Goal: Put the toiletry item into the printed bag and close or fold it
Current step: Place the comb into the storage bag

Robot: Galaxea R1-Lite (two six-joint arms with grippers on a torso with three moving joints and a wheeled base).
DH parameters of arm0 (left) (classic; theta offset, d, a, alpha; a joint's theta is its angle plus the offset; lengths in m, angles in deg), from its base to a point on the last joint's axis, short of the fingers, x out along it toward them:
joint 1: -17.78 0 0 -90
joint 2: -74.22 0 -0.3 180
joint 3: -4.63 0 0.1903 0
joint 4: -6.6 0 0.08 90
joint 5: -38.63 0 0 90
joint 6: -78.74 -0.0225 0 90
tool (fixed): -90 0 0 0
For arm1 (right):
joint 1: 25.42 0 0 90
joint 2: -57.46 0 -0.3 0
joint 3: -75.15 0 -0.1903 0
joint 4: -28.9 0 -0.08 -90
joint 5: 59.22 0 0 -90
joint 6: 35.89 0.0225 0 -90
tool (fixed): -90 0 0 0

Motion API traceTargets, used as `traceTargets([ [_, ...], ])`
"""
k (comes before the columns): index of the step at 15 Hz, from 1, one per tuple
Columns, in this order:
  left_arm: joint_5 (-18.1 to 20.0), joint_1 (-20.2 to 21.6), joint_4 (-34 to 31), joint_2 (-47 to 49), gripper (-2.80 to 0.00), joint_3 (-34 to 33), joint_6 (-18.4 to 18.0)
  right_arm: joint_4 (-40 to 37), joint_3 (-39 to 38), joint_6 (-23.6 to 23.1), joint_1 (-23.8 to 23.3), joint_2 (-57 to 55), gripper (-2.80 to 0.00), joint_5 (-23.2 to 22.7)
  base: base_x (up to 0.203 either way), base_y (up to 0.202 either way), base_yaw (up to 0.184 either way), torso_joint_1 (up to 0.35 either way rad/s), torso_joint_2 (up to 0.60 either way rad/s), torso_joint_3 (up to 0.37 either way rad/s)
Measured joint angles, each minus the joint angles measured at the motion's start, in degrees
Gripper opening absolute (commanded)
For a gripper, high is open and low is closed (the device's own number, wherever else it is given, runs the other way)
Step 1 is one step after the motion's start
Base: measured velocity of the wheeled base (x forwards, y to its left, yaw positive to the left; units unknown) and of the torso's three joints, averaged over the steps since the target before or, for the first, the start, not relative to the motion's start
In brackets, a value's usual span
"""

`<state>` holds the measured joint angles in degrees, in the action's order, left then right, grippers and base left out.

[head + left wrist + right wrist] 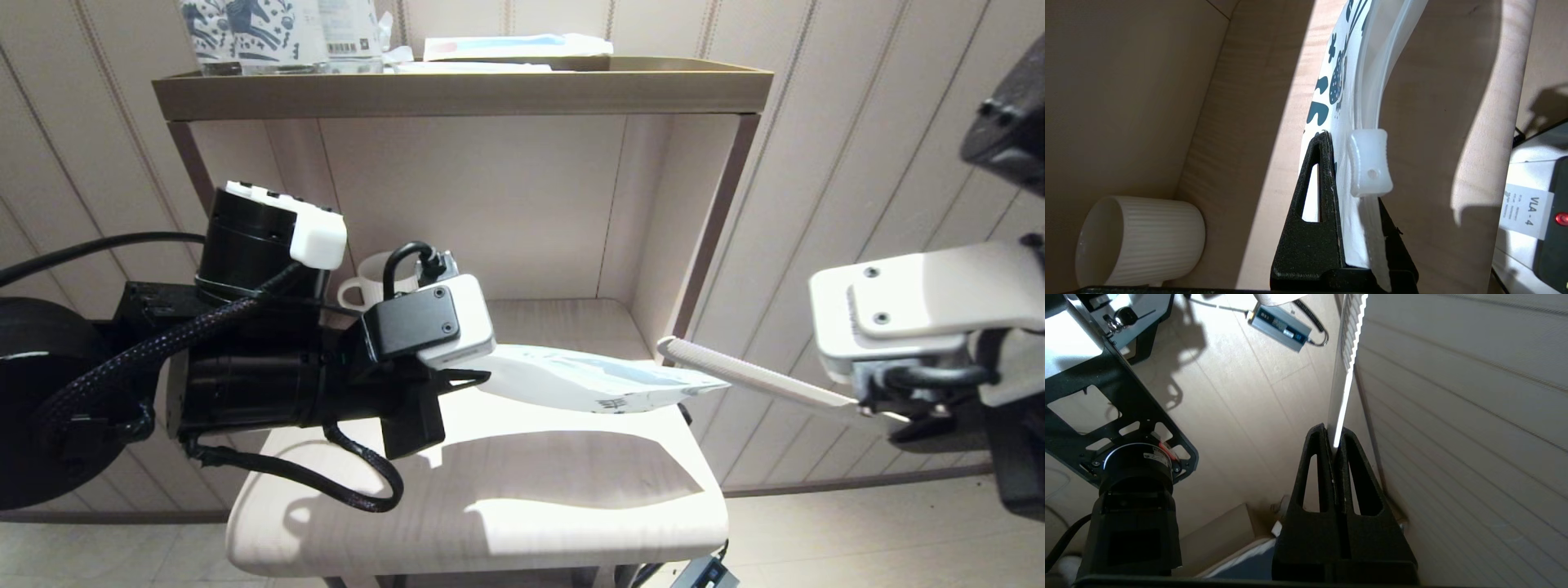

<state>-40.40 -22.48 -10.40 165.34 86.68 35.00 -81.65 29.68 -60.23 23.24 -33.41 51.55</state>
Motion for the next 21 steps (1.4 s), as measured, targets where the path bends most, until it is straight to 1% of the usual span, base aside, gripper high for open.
traceTargets([
  [6, 0.05, -0.09, 2.75, -0.13, -2.8, -1.94, 0.05, 0.0, 0.05, 0.25, -0.74, -4.46, -2.8, -0.64, 0.0, 0.0, 0.0, 0.0, 0.0, 0.0],
  [13, 0.16, -0.24, 3.06, 0.09, -2.8, -2.6, 0.24, -0.05, -0.21, 0.51, -0.74, -4.68, -2.8, -0.66, 0.0, 0.0, 0.0, 0.0, 0.0, 0.0],
  [18, -0.01, -1.73, 3.06, 0.28, -2.8, -2.74, 0.2, -0.05, -0.45, 0.51, -0.77, -5.6, -2.8, -0.55, 0.0, 0.0, 0.0, 0.0, 0.0, 0.0],
  [21, -0.06, -1.93, 4.05, 0.38, -2.8, -2.66, 0.22, -0.07, 0.16, 0.5, -0.77, -6.19, -2.8, -0.38, 0.0, 0.0, 0.0, 0.0, 0.0, 0.0],
])
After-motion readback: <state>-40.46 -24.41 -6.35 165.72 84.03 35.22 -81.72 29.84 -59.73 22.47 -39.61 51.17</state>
